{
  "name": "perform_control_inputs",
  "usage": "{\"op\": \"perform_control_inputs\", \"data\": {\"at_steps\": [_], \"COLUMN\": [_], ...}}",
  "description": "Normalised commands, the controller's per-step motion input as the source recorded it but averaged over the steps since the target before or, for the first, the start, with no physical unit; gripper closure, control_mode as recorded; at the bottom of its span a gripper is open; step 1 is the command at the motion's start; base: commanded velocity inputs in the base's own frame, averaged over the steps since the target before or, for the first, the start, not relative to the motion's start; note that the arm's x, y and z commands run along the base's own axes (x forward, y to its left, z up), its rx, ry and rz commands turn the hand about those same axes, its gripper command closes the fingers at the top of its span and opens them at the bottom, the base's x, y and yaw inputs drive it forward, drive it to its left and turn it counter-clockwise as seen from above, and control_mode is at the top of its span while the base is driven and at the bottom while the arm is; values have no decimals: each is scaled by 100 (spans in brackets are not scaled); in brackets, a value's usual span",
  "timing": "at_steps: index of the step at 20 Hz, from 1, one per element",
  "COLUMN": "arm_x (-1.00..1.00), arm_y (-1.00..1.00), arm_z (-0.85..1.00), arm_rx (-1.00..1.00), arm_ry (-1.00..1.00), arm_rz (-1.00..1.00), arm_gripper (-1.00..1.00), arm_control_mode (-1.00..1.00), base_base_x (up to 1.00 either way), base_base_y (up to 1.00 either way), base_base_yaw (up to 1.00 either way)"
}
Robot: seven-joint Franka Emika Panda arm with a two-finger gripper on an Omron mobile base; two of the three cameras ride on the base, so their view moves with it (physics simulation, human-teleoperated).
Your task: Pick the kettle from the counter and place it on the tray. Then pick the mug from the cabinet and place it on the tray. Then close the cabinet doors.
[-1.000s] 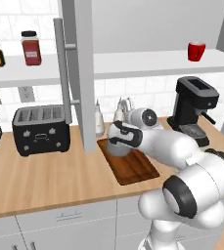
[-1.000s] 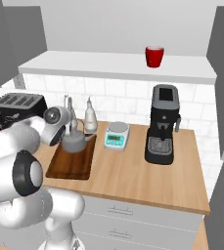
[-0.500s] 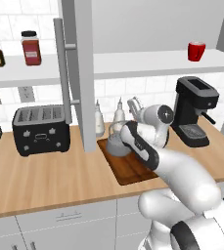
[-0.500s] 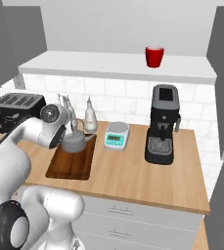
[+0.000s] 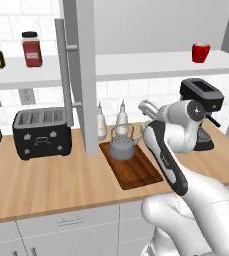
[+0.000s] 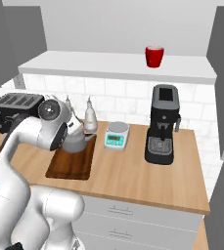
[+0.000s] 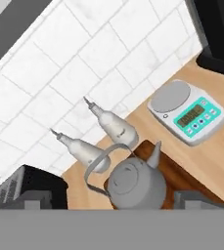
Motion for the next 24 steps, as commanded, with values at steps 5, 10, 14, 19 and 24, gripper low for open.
{"op": "perform_control_inputs", "data": {"at_steps": [5,10,14,19,24], "arm_x": [-61,-34,-14,-8,-14], "arm_y": [-39,-42,-47,-49,-52], "arm_z": [36,52,58,58,62], "arm_rx": [-37,-33,-29,-15,-14], "arm_ry": [-19,9,23,0,-2], "arm_rz": [44,14,4,4,1], "arm_gripper": [-100,-100,-100,-100,-100], "arm_control_mode": [-100,-100,-100,-100,-100], "base_base_x": [0,0,0,0,0], "base_base_y": [0,0,0,0,0], "base_base_yaw": [0,0,0,0,0]}}
